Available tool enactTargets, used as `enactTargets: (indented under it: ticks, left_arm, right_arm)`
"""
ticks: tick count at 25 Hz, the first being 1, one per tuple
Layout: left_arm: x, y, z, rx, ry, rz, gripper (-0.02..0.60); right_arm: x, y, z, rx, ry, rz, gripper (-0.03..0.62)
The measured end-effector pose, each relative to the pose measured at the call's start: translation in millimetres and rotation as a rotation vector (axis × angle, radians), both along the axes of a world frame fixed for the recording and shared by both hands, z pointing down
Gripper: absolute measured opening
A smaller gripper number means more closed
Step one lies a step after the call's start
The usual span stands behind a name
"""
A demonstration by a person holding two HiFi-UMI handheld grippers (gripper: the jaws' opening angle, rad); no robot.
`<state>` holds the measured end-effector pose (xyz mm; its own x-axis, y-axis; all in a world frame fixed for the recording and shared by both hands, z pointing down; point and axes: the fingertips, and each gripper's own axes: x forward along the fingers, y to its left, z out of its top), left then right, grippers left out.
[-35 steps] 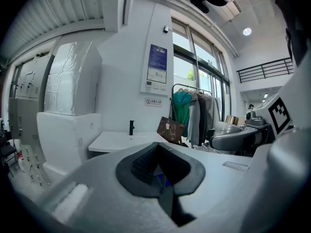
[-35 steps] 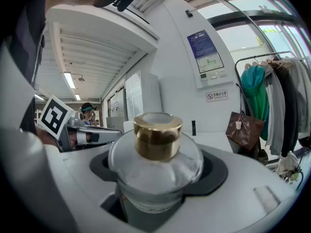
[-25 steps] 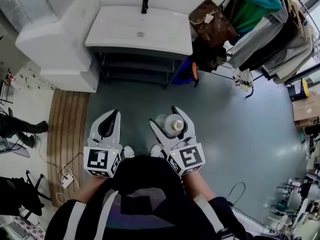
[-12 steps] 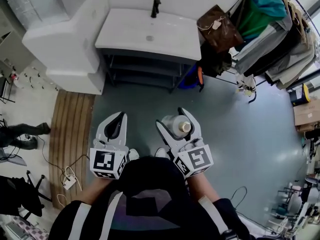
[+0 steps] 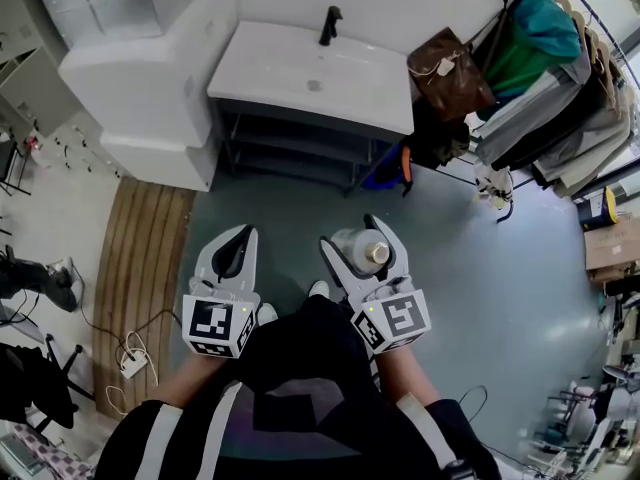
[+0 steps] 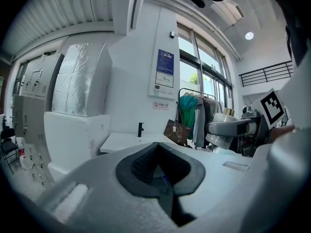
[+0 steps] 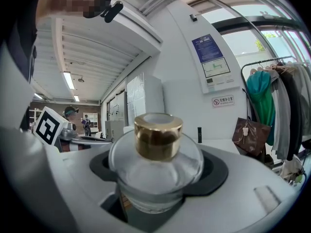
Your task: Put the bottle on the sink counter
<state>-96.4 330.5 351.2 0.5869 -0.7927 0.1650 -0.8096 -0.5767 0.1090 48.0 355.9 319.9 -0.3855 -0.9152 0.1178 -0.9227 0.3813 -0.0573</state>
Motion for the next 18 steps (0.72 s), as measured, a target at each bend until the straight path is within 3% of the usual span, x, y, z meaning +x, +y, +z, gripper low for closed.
enactTargets:
  ticks: [8,18]
  left_arm:
    - [15.9,-34.5,6.0,-0.007,-0.016,-0.048,-0.002]
    - [64.3,-112.0,8.2,-0.039,0.002,-0.074,-0.002]
  right_arm:
    - [19.3,-39.2,9.1,-0.004,-0.018,-0.04,0.345]
    - [63.8,-126.1,19.4,-0.026,-0.035,-0.1,0.345]
